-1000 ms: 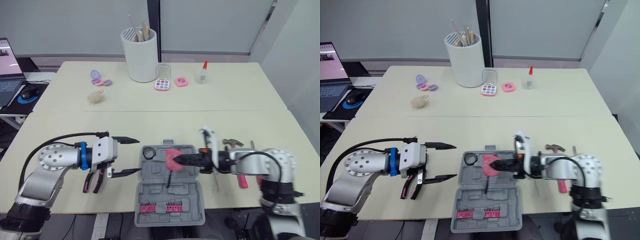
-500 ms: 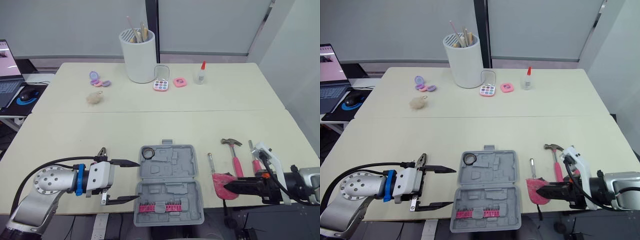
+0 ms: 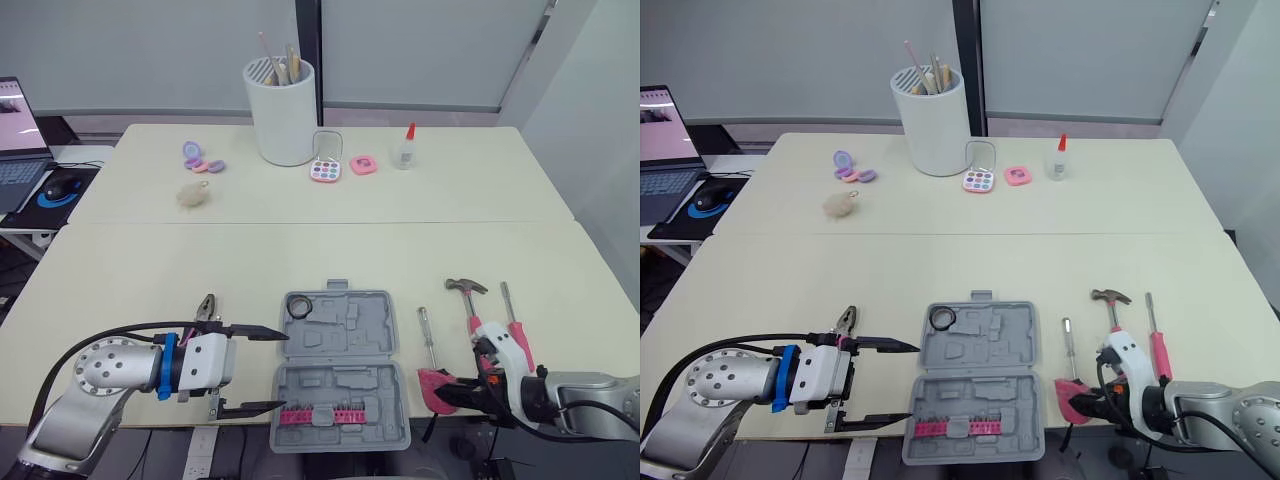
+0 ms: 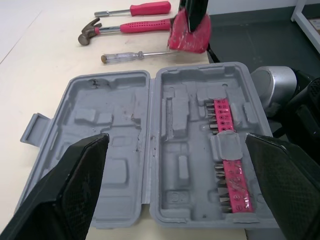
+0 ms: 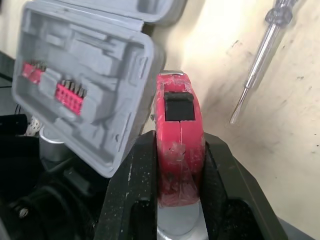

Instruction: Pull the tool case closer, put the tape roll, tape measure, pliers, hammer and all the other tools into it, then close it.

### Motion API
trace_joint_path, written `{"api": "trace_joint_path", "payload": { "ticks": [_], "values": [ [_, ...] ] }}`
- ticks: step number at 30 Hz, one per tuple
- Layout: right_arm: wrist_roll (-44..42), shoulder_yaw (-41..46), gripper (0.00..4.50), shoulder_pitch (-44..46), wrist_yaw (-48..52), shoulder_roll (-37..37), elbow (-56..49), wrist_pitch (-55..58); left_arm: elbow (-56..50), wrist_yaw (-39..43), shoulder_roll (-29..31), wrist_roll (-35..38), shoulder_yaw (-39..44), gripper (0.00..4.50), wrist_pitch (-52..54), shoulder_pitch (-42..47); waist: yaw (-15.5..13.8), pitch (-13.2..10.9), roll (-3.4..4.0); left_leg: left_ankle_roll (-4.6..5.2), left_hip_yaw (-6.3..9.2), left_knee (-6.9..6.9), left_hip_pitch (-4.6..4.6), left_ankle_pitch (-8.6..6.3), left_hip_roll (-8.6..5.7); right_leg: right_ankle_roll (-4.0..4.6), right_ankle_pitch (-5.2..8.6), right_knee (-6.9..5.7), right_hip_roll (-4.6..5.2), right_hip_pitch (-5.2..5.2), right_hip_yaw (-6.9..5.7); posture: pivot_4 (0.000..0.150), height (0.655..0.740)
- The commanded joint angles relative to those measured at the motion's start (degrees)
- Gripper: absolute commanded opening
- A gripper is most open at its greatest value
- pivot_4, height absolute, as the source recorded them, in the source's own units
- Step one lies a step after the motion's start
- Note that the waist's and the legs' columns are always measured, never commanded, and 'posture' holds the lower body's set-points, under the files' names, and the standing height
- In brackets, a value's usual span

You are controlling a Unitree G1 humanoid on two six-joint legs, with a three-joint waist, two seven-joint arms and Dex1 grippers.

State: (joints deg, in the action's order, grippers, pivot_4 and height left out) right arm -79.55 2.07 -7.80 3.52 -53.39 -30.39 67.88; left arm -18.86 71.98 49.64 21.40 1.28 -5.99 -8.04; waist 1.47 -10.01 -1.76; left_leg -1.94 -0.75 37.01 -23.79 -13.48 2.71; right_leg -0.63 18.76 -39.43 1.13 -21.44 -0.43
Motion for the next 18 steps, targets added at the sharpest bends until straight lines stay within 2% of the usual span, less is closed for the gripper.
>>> {"api": "trace_joint_path", "payload": {
  "ticks": [1,6,18],
  "values": [
    [0.7,-0.5,0.77,1.1,-1.3,2.6,0.3,0.0,-2.4,-0.3,-0.3,0.4,-0.9,4.50,0.8,0.8,0.0,0.0,0.00,0.00,0.01,0.00,0.00,0.00,0.00,0.00,0.00,0.01,-0.01,0.00,-0.01,0.150,0.7366],
    [1.1,-1.1,0.77,2.6,-3.2,6.8,2.6,0.8,-2.7,-0.6,-0.4,0.3,-1.7,4.50,1.7,2.0,0.0,0.0,0.01,0.00,0.02,0.00,0.01,0.00,0.01,0.01,0.00,-0.02,-0.01,0.00,-0.01,0.150,0.7366],
    [-1.3,-1.3,0.77,5.4,-5.3,9.4,5.8,5.1,-4.9,-1.6,-0.5,0.9,-3.0,4.50,6.0,5.4,0.0,0.0,0.01,0.01,0.03,0.01,0.01,0.00,0.01,0.01,-0.01,-0.04,-0.06,0.01,-0.01,0.150,0.7366]
  ]
}}
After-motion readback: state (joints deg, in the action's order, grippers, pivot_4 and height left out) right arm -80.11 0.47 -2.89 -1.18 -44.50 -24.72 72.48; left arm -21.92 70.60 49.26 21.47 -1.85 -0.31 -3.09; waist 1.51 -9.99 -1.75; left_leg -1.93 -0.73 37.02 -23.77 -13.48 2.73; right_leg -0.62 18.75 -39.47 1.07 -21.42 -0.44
